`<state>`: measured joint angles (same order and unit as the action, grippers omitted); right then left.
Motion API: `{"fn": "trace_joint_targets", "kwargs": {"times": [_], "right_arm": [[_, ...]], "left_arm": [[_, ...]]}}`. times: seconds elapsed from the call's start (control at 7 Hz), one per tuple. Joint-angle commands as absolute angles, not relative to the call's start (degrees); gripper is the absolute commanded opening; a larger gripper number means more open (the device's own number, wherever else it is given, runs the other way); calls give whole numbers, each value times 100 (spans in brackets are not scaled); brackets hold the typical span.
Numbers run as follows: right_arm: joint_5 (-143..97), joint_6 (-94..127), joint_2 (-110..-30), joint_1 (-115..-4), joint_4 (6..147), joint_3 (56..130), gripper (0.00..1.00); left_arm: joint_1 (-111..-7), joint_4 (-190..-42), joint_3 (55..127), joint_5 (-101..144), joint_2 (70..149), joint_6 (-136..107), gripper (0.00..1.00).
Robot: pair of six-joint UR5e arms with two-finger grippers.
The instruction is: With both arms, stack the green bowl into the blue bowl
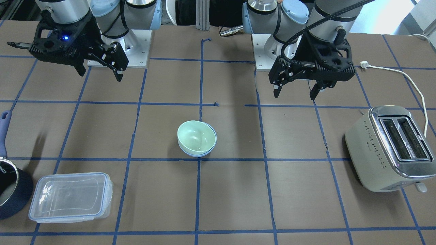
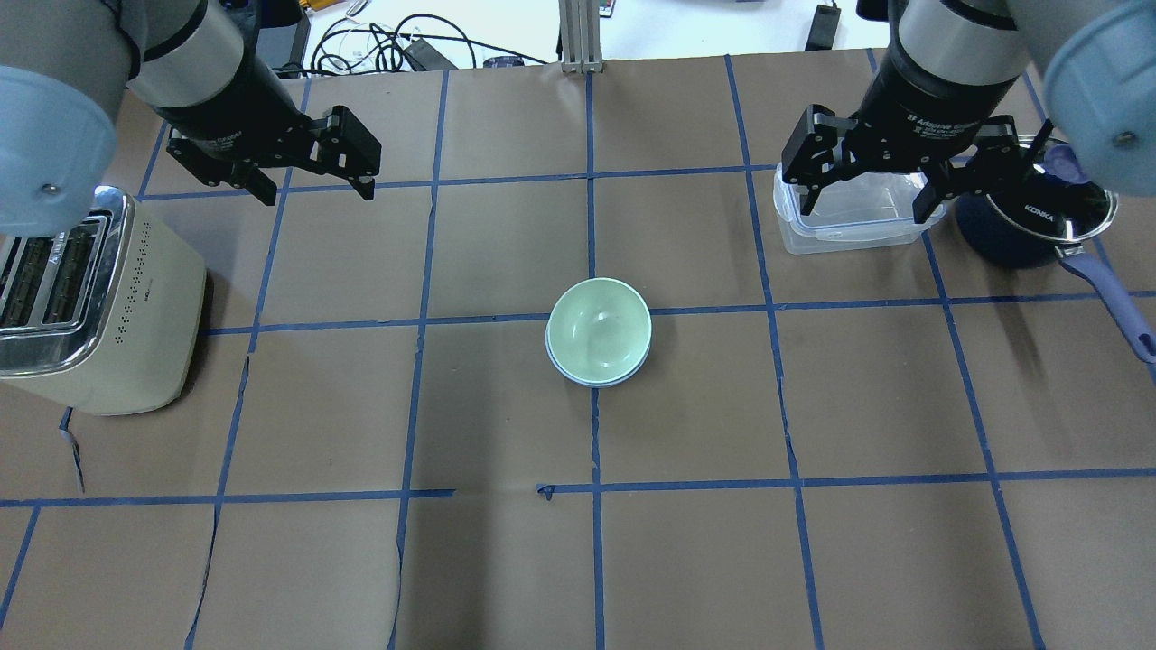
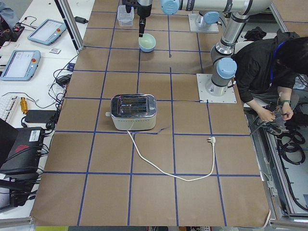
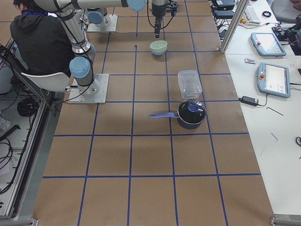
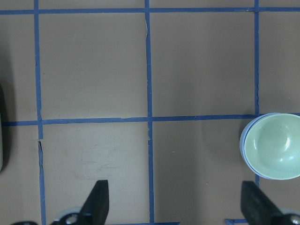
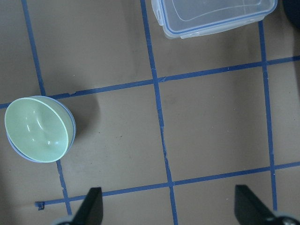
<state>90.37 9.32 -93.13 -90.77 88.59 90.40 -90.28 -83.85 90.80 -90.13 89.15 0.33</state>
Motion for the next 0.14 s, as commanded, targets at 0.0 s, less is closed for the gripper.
{"fn": "trace_joint_targets", "kwargs": {"times": [0.0], "right_arm": [[9044,940,-9351,-9070,8859,9035,100]], "left_arm": [[-9026,-8385,9079,-9113,8903,44,100]]}}
